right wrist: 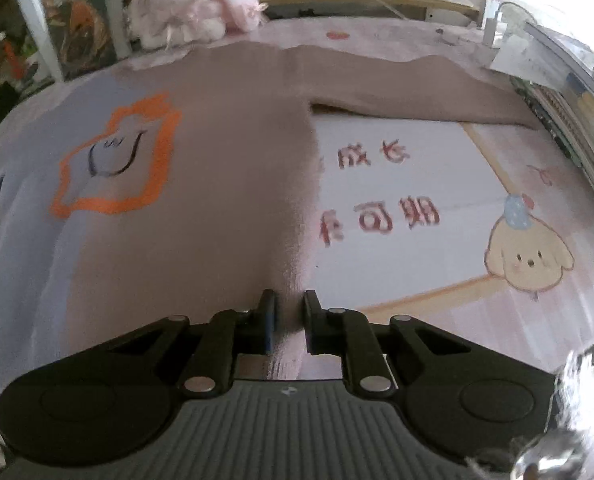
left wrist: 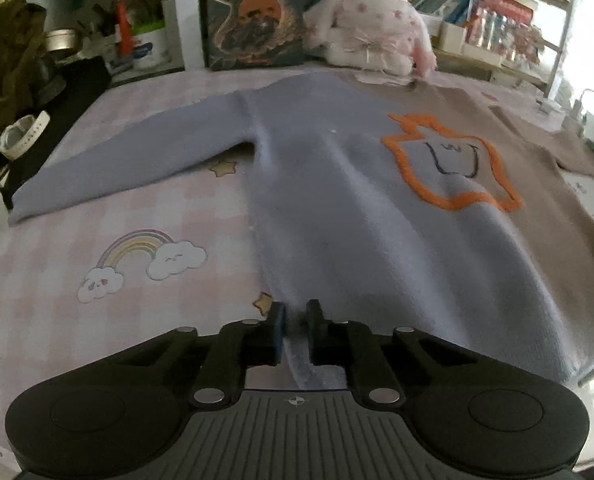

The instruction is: Fold clothes

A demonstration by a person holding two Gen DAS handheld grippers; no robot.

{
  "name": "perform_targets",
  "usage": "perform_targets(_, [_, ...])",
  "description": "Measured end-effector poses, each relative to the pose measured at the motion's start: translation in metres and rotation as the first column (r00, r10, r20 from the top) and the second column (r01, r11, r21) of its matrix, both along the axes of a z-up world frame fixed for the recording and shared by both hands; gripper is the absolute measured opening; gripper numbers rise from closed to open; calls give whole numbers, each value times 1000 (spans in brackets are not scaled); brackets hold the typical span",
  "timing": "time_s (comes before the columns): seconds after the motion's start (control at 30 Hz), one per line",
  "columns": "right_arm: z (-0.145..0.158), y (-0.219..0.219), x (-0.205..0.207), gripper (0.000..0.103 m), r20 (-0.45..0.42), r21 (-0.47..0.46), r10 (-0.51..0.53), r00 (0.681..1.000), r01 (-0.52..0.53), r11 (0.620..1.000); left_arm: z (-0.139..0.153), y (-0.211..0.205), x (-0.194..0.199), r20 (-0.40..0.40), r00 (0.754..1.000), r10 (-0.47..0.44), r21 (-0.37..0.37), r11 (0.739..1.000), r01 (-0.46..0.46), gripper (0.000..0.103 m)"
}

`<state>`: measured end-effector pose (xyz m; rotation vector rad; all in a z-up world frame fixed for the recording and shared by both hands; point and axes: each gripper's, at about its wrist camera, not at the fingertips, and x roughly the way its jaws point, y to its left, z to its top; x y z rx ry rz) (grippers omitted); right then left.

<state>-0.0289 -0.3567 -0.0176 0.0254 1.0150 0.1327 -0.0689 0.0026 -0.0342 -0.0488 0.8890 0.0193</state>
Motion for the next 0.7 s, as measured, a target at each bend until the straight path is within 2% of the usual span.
perform_targets(0.07, [-1,3,-4,13,4,7,12,1000,-12,1000,0,8,2,-2,1000,23,-22,1000,-23,7])
perform_targets(0.3, [-5,15,7,13,59,-4,-4,998,4,1000,-1,4,6,5,1000,29,-5,1000,-29,7])
perform_targets(0.7, [-5,11,16,13,75,-32,11,997,-9,999,-2,4,4,14,999,35,-30,999,-35,7])
